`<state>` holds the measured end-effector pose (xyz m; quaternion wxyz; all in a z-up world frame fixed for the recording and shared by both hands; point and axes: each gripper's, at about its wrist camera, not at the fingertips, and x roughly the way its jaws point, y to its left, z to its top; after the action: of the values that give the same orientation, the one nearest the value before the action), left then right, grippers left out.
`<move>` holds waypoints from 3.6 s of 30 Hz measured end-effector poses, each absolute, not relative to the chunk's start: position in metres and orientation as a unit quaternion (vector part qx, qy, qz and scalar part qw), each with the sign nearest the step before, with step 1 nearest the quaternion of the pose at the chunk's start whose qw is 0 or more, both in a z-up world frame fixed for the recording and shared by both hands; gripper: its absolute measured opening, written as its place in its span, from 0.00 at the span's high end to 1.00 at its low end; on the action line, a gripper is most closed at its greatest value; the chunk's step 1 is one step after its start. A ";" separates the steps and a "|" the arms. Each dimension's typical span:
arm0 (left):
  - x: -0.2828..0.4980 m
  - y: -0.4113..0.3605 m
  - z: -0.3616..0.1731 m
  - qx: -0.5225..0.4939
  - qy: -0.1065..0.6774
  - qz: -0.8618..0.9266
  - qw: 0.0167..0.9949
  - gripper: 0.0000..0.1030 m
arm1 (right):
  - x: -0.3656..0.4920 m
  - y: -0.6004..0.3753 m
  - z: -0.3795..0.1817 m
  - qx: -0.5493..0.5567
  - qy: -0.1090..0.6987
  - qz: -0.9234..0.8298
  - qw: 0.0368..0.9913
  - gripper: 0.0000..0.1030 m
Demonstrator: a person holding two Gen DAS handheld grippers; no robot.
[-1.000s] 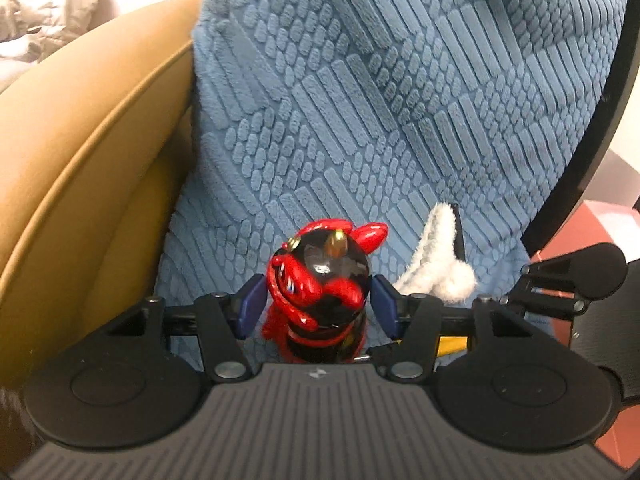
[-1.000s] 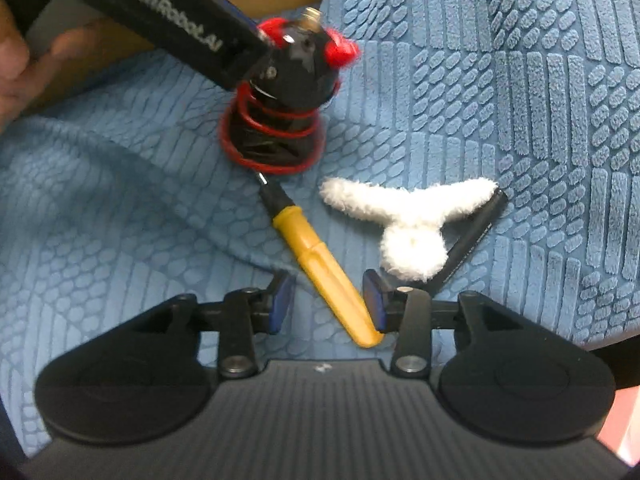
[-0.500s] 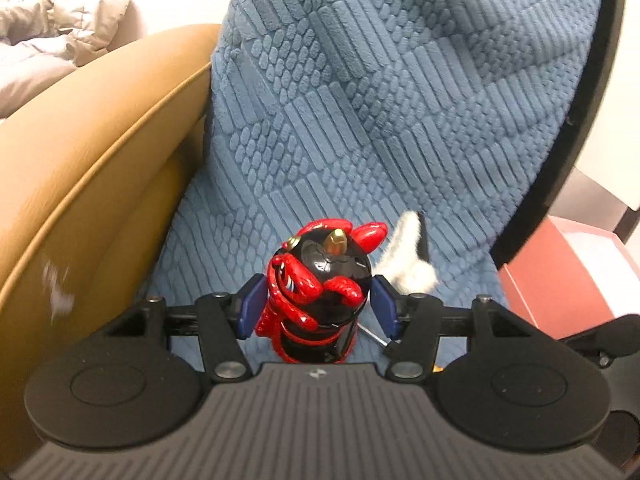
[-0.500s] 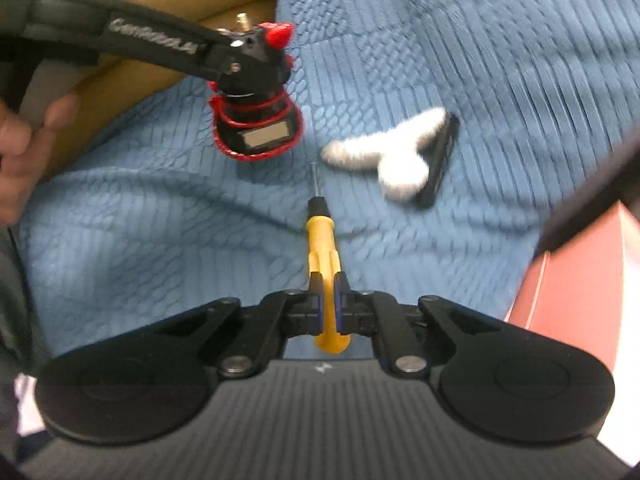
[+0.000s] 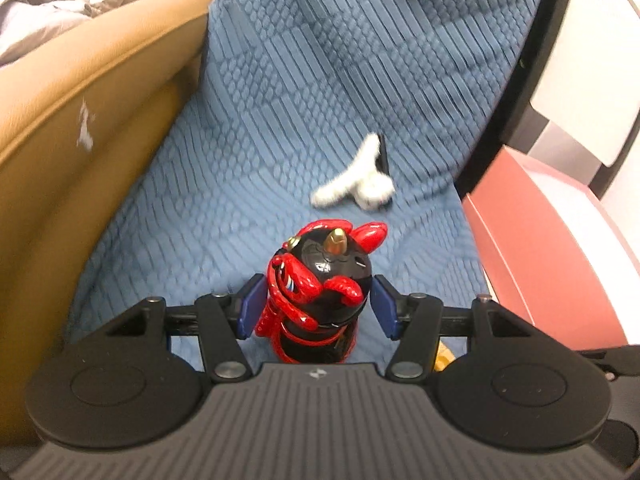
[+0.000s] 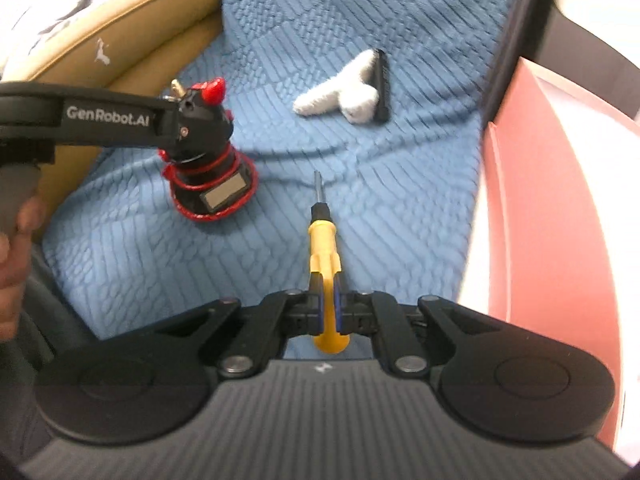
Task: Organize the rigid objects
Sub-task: 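Grasp the yellow screwdriver handle with the right gripper while the left holds the red toy, then carry the red toy and yellow screwdriver together over the pink box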
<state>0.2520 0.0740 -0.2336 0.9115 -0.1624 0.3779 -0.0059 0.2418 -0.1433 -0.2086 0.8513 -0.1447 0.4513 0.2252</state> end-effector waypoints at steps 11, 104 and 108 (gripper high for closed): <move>0.243 0.067 -0.243 -0.165 0.402 -0.015 0.901 0.39 | 0.221 -0.157 -0.210 -0.116 0.454 0.204 0.860 0.90; 0.144 -0.111 -0.032 -0.150 0.348 -0.120 0.918 0.38 | 0.098 -0.320 -0.011 -0.005 0.326 0.101 0.940 0.79; 0.152 -0.132 -0.031 -0.143 0.351 -0.131 0.916 0.38 | 0.101 -0.340 -0.012 0.004 0.328 0.090 0.940 0.79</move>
<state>0.1523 -0.1316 -0.0305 0.9161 -0.1428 0.3508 -0.1312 0.1012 -0.3405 -0.0122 0.9403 0.0039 0.3282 0.0904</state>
